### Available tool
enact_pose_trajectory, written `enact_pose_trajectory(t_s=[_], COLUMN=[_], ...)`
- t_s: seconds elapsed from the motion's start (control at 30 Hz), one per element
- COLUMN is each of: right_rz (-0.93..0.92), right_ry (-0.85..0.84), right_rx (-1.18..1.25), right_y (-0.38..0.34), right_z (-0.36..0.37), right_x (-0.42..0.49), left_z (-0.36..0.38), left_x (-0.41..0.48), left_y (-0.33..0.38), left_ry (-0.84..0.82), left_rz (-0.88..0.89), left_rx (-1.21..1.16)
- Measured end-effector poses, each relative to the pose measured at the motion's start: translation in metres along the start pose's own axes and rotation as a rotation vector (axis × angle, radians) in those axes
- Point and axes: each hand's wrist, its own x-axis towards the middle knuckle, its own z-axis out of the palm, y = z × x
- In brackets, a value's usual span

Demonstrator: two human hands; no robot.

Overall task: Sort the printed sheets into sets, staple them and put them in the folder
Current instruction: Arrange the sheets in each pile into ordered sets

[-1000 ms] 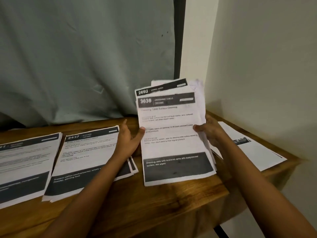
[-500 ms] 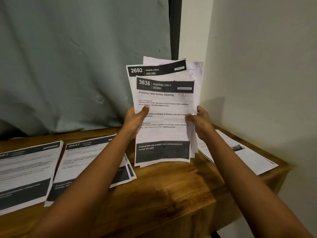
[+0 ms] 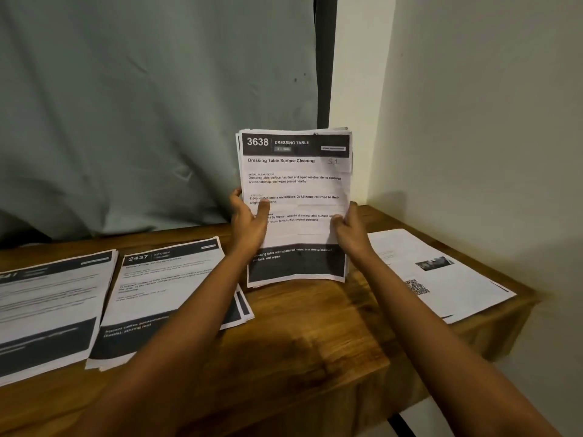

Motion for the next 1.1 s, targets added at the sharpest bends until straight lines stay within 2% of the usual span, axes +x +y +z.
enact_pose_trajectory(t_s=[0.13,0.23,0.3,0.43,0.53,0.63,0.73,0.8,0.9,1.0,1.1], right_rz=[-0.05,0.035,0.095,0.161,0.237,0.267,0.249,0.216,0.184,0.296,0.429], right_ry=[0.06,0.07,0.012,-0.167,-0.239,-0.254,-0.215,-0.138,-0.002,0.11,0.106], right_rx=[-0.236,-0.404,-0.533,-0.637,-0.773,-0.812,-0.701,-0.593,-0.648,-0.754,-0.859], right_y=[-0.001,-0.002,0.005,0.025,0.04,0.049,0.049,0.044,0.052,0.075,0.095], right_z=[-0.001,-0.002,0.003,0.013,0.016,0.017,0.008,-0.013,-0.066,-0.123,-0.164], right_x=[0.008,0.023,0.029,0.021,0.016,0.014,0.015,0.017,0.026,0.025,0.012], left_z=[0.006,0.013,0.017,0.021,0.02,0.021,0.025,0.028,0.042,0.065,0.09], left_x=[0.002,0.007,0.008,0.006,0.005,0.002,-0.001,-0.003,-0.01,-0.024,-0.046], left_y=[-0.005,-0.003,-0.009,-0.036,-0.058,-0.065,-0.061,-0.053,-0.041,-0.028,-0.016], left_ry=[0.034,0.055,0.044,0.037,-0.013,-0.057,-0.052,-0.052,-0.105,-0.248,-0.412], left_rz=[0.002,-0.023,-0.096,-0.261,-0.316,-0.375,-0.414,-0.388,-0.279,-0.193,-0.115], left_rx=[0.167,0.236,0.298,0.484,0.643,0.73,0.797,0.85,0.819,0.689,0.651])
